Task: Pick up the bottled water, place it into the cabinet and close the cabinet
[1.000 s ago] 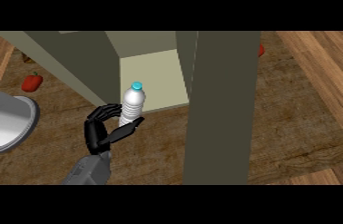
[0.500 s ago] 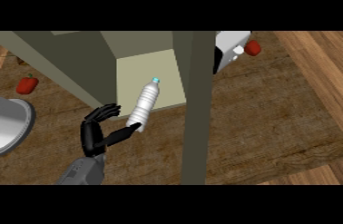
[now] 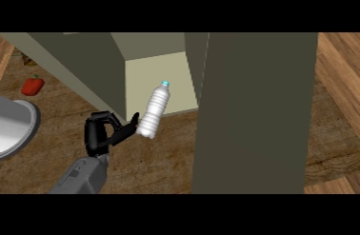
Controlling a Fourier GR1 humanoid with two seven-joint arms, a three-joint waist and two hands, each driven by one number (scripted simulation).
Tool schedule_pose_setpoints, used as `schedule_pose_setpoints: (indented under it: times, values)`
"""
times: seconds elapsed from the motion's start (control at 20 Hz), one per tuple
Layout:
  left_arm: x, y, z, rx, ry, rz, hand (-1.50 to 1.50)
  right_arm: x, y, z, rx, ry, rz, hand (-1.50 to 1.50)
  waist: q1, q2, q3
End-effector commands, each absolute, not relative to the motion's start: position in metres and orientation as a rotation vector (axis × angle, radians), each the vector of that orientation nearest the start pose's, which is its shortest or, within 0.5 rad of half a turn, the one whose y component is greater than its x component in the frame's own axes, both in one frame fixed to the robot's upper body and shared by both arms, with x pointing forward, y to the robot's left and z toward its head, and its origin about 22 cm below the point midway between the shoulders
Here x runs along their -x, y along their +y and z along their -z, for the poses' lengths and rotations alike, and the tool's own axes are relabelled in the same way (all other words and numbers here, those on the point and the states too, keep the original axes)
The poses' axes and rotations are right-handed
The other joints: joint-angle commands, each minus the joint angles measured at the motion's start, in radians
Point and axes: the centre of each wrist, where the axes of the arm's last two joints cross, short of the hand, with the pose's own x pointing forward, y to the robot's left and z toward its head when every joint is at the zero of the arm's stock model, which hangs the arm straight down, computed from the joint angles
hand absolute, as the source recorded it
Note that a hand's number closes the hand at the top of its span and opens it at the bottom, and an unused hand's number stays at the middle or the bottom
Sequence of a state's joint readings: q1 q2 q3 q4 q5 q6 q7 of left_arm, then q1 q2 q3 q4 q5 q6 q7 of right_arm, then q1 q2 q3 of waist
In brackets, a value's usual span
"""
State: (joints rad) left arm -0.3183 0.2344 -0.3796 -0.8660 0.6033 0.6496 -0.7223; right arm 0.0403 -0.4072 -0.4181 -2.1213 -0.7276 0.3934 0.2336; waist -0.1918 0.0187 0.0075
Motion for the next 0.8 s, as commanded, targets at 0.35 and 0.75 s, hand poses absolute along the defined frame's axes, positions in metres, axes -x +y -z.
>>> schedule_pose_setpoints:
  times: [0.35,0.75]
  values:
    - [-0.343,0.125,0.016,-0.006,-1.874,-0.154,1.5,-0.176,-0.351,-0.184,-0.258,-1.981,-0.286,-1.5,0.033,-0.01,-0.012]
    - [-0.329,0.119,0.032,0.189,-1.834,-0.206,1.5,-0.163,-0.35,-0.181,-0.239,-1.948,-0.325,1.5,0.087,-0.018,-0.011]
